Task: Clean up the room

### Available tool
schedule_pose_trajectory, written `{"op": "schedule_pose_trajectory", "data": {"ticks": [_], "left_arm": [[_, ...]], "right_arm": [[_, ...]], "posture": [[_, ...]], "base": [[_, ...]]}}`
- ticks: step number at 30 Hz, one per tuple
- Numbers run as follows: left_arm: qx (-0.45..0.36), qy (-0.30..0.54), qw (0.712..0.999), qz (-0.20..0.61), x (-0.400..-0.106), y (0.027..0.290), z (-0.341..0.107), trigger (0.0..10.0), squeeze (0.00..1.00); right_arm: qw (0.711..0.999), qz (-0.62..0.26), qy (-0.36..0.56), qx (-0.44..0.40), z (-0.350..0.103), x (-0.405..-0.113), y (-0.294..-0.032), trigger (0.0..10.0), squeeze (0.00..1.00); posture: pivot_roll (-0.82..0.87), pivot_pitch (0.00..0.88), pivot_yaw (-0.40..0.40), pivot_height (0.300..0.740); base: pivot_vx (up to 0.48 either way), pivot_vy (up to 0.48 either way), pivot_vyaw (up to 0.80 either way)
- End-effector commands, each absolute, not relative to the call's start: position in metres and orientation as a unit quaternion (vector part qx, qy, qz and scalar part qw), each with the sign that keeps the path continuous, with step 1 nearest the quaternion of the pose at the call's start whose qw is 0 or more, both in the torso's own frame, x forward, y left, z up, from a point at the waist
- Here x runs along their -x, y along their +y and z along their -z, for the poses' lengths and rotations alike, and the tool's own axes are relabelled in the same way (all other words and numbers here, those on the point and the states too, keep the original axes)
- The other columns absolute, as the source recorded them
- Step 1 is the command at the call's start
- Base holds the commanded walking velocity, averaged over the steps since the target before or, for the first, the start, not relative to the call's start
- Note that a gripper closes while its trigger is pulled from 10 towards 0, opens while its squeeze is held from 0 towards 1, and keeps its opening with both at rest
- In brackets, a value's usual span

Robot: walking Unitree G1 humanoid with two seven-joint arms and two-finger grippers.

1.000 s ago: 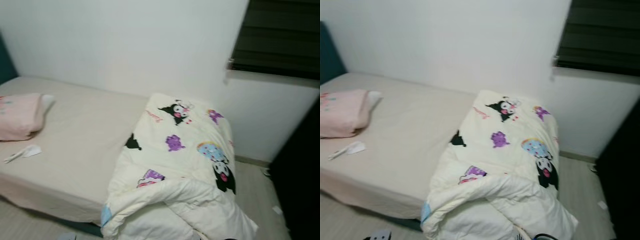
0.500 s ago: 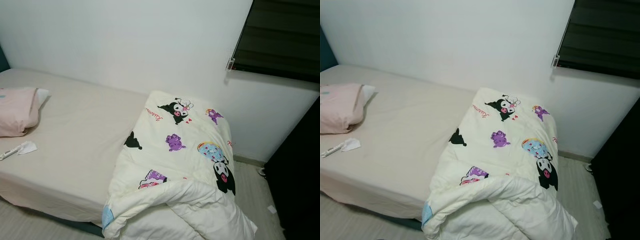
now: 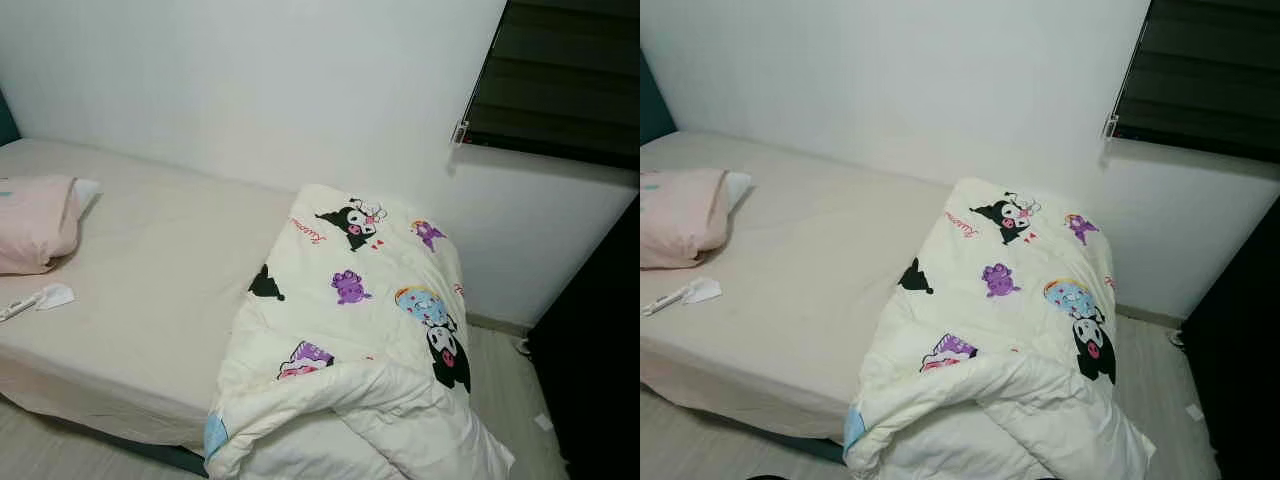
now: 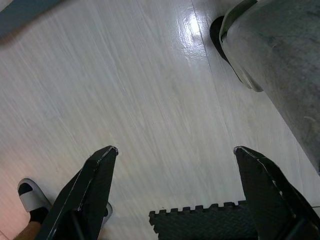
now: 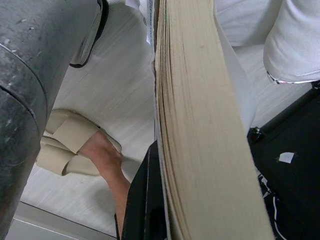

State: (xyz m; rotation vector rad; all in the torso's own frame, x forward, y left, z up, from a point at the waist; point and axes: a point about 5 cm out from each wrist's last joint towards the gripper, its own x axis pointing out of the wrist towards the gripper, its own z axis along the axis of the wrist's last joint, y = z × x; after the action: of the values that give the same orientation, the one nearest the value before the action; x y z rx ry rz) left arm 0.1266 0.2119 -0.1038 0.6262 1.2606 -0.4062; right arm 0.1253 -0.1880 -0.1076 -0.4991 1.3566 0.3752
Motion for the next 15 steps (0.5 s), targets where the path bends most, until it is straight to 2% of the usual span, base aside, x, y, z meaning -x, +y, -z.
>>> {"op": "schedule_pose_trajectory", "data": {"ticks": [1,15], "left_arm": [[-0.261,0.575,0.742,0.227,-0.124,0.185,0.108,10.0,0.00],[-0.272,0.567,0.739,0.241,-0.135,0.181,0.105,10.0,0.00]], "right_arm": [[0.728,-0.211,0.623,0.195,0.113,-0.114,-0.162,10.0,0.00],[0.727,-0.212,0.622,0.200,0.112,-0.118,-0.166,10.0,0.00]], "posture": [[0.06,0.000,-0.096,0.740],[0.05,0.000,-0.094,0.740]], "base": [[0.000,0.000,0.00],[0.000,0.000,0.00]]}}
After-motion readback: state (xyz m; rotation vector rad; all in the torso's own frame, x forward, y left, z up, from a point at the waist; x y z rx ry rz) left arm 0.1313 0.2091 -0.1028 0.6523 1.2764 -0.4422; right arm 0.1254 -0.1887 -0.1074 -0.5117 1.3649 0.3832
